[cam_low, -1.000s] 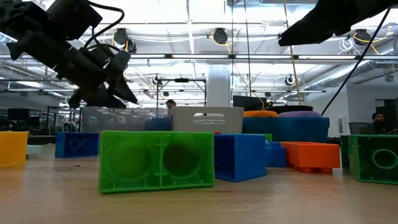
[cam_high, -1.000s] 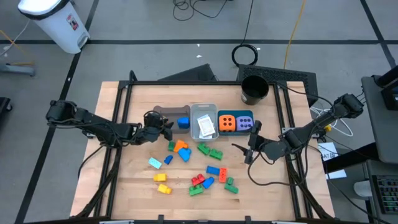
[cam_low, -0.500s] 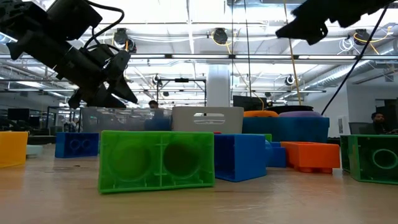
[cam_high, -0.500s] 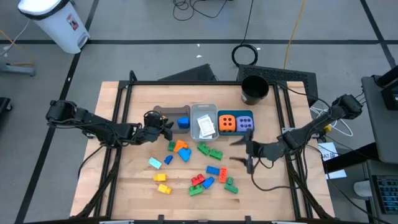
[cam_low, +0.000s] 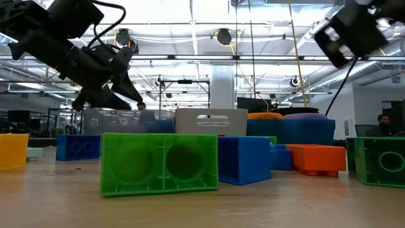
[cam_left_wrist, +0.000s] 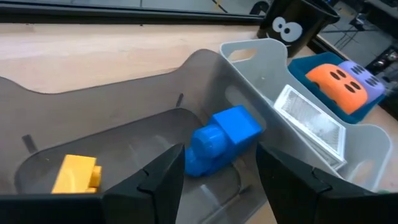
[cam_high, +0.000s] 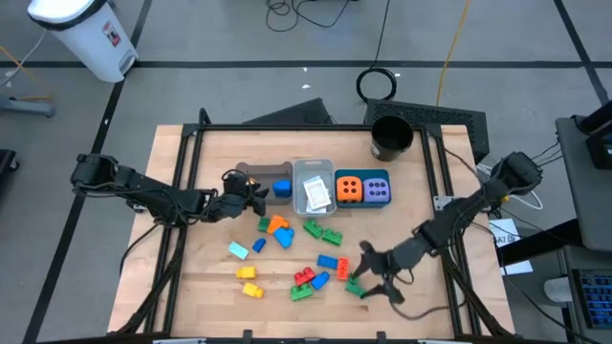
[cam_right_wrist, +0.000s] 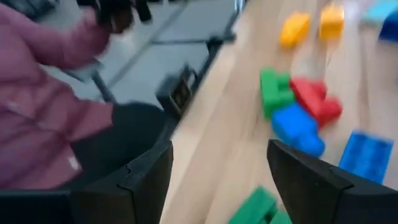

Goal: Pick & Place Toys
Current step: Put the green game piece into the black bin

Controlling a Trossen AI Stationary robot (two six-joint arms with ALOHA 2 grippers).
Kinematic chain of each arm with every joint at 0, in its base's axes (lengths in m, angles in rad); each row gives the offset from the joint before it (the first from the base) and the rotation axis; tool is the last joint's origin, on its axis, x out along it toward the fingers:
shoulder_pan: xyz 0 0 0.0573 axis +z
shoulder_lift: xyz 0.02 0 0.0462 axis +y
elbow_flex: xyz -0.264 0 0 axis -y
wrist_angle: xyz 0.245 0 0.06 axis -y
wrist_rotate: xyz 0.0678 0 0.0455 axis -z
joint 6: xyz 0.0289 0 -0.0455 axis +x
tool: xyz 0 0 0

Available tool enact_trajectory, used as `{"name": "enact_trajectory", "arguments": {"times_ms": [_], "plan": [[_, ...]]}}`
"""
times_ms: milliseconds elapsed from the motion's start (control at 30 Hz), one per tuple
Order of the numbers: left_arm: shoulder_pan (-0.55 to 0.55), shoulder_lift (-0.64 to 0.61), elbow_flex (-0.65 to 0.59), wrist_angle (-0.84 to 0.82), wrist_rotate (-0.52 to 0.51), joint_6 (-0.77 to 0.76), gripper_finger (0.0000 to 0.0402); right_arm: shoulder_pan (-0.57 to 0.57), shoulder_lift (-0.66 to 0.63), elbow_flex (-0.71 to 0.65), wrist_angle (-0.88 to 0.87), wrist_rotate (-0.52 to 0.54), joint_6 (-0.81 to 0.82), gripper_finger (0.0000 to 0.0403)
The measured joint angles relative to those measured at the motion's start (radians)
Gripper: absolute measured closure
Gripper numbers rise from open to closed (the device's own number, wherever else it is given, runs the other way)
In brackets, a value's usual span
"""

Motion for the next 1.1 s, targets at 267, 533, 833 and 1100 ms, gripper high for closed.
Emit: {"name": "enact_trajectory", "arguments": {"times_ms": [267,533,833,1100], "plan": [[0.0,0.0,0.0,0.017,0.002,0.014,0.0194,0.166,0.136,0.087,-0.242,0.268,0.261,0.0152],[0.0,0.0,0.0,0.055,0.002,0.018,0.0194,0.18,0.304,0.231,-0.39,0.267,0.294,0.0152],[-0.004,0.0,0.0,0.057,0.008,0.01,0.0195,0.176,0.323,0.226,-0.489,0.396,0.308,0.0152],[-0.006,0.0,0.0,0.06,0.028,0.01,0.0194,0.175,0.32,0.228,-0.529,0.408,0.287,0.0152]]}}
